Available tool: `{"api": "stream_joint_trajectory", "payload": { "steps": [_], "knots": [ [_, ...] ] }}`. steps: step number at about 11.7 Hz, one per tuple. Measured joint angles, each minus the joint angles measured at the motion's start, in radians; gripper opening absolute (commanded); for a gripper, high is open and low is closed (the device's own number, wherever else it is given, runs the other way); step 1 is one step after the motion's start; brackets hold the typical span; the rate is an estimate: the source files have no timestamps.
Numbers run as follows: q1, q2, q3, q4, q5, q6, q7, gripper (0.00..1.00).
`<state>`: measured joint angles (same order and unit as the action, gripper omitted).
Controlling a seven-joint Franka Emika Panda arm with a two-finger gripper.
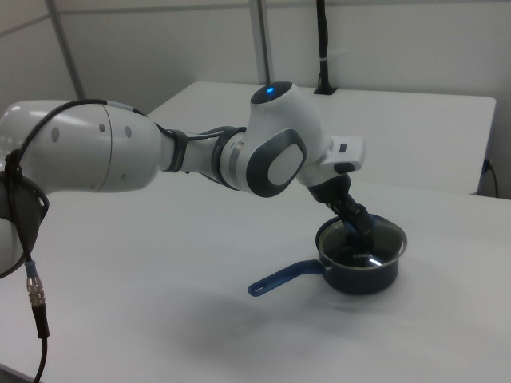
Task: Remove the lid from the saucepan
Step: 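Lift the glass lid off the saucepan and carry it aside, then lower the lid onto the table, open the gripper, and rise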
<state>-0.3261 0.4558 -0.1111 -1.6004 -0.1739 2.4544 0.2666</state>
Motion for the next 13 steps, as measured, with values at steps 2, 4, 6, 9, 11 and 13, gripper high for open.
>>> {"api": "stream_joint_trajectory", "payload": {
  "steps": [2, 4, 6, 9, 11, 13],
  "knots": [
    [-0.006, 0.000, 0.000, 0.004, 0.000, 0.000, 0.000, 0.34],
    [-0.006, -0.011, 0.004, 0.016, 0.000, 0.000, 0.000, 0.34],
    [0.005, -0.060, 0.034, 0.022, 0.000, -0.053, 0.000, 0.34],
    [0.018, -0.219, 0.179, -0.042, 0.000, -0.288, -0.010, 0.35],
    [0.023, -0.354, 0.285, -0.210, 0.003, -0.334, -0.008, 0.35],
    [0.033, -0.403, 0.350, -0.358, 0.012, -0.328, 0.019, 0.35]
  ]
}}
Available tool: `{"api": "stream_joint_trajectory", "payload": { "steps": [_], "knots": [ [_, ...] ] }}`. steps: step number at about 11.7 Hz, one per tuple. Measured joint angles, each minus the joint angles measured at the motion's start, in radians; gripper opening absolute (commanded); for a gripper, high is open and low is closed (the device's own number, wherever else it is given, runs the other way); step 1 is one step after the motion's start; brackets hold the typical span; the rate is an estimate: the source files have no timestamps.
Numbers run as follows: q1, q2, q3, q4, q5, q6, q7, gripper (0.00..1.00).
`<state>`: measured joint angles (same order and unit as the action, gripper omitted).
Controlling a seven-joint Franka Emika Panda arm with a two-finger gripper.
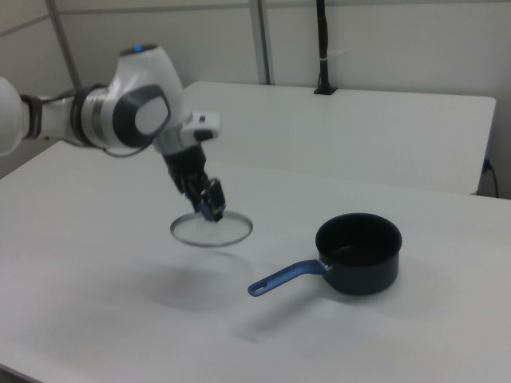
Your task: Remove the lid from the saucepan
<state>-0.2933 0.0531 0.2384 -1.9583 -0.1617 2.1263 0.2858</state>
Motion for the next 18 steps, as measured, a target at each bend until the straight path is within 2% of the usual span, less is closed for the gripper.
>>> {"api": "stream_joint_trajectory", "payload": {
  "steps": [2, 4, 5, 6, 7, 10, 12, 15, 18],
  "knots": [
    [0.000, 0.033, 0.007, -0.073, 0.001, 0.095, 0.042, 0.35],
    [0.003, 0.112, 0.025, -0.094, -0.019, 0.169, 0.105, 0.36],
    [0.013, 0.146, 0.027, -0.094, -0.053, 0.184, 0.148, 0.45],
    [0.021, 0.166, 0.027, -0.093, -0.080, 0.189, 0.180, 0.94],
    [0.026, 0.167, 0.027, -0.089, -0.086, 0.191, 0.193, 1.00],
    [0.038, 0.166, 0.028, -0.068, -0.086, 0.150, 0.279, 1.00],
    [0.041, 0.157, 0.032, 0.061, -0.080, -0.013, 0.300, 1.00],
    [0.054, 0.106, 0.046, 0.269, -0.024, -0.255, 0.300, 1.00],
    [0.078, 0.046, 0.032, 0.351, 0.016, -0.386, 0.300, 1.00]
  ]
}}
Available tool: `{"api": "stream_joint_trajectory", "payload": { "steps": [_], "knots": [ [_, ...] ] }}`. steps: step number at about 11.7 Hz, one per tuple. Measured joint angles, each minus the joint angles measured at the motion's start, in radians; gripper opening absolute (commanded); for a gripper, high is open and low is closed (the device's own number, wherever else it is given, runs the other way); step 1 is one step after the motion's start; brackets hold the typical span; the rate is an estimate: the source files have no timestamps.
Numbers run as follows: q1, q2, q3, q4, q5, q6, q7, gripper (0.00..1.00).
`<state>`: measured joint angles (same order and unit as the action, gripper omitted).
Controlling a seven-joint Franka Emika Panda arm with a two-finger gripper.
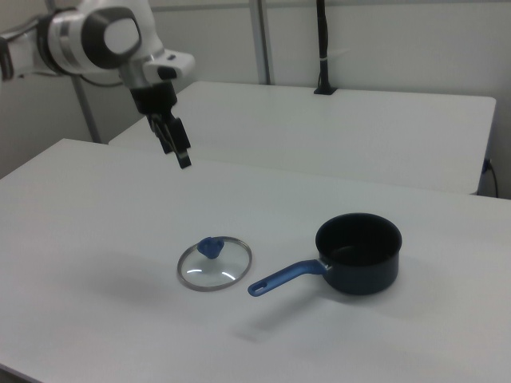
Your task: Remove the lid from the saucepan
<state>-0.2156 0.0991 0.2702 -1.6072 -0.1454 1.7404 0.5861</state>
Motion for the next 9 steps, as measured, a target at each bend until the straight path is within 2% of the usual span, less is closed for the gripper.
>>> {"api": "stream_joint_trajectory", "payload": {
  "steps": [1, 2, 4, 5, 8, 9],
  "knots": [
    [0.026, -0.027, -0.039, 0.007, 0.046, -0.010, -0.009, 1.00],
    [0.066, -0.056, -0.101, 0.009, 0.093, -0.020, -0.037, 1.00],
    [0.154, -0.105, -0.217, 0.009, 0.124, -0.045, -0.158, 1.00],
    [0.176, -0.118, -0.238, 0.009, 0.124, -0.046, -0.237, 1.00],
    [0.184, -0.118, -0.246, 0.007, 0.123, -0.046, -0.520, 1.00],
    [0.184, -0.117, -0.246, 0.006, 0.123, -0.046, -0.554, 1.00]
  ]
}}
